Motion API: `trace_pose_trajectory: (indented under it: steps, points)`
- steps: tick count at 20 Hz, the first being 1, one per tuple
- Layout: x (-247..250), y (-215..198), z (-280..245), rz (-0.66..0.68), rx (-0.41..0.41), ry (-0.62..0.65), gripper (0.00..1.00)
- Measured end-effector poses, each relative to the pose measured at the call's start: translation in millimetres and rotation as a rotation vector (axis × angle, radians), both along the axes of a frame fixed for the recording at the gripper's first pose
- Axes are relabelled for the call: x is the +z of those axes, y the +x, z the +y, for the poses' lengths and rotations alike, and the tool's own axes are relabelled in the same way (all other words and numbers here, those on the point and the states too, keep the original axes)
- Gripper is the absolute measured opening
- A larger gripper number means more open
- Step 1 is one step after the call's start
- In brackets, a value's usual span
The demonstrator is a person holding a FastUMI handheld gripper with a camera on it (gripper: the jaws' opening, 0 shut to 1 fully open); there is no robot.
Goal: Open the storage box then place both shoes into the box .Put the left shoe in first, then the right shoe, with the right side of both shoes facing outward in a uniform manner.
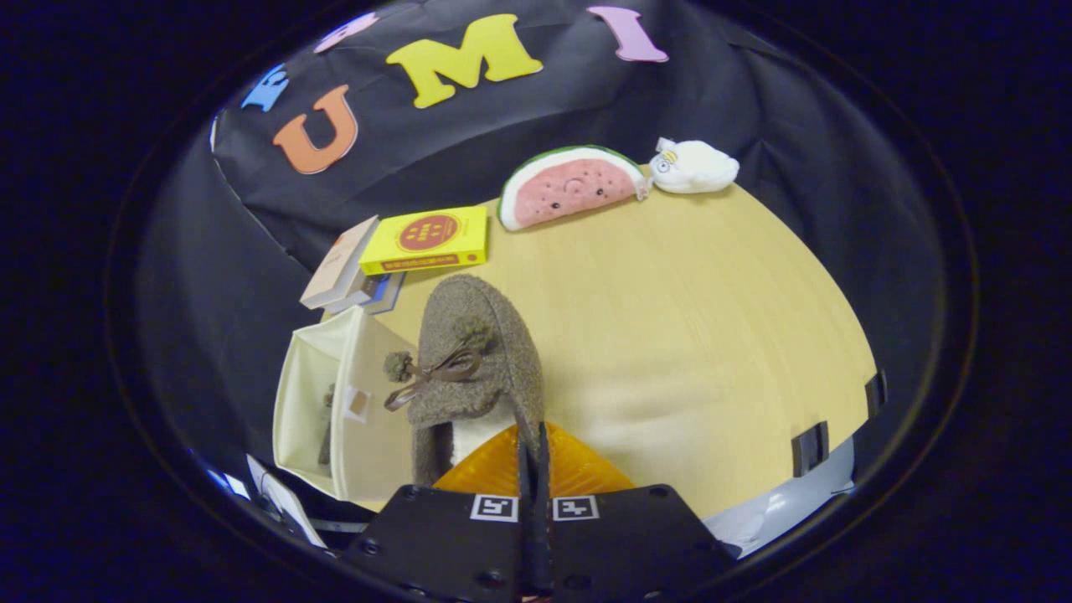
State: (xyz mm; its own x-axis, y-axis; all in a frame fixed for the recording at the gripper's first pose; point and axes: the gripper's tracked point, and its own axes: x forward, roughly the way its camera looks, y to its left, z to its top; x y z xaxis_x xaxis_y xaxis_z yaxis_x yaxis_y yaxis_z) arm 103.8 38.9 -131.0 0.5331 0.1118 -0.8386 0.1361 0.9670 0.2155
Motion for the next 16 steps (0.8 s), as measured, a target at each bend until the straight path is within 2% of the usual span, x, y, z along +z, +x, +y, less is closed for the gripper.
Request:
trace_pose_trajectory:
  steps: [4,9,12,16]
  points:
    - [21,3,77,-0.035,0.076,0.029,0.0]
    - [31,-5,174,-0.027,0.17,0.13,0.01]
    - [22,7,205,-0.065,0.184,0.061,0.0]
    - [-4,29,219,-0.11,0.141,-0.028,0.01]
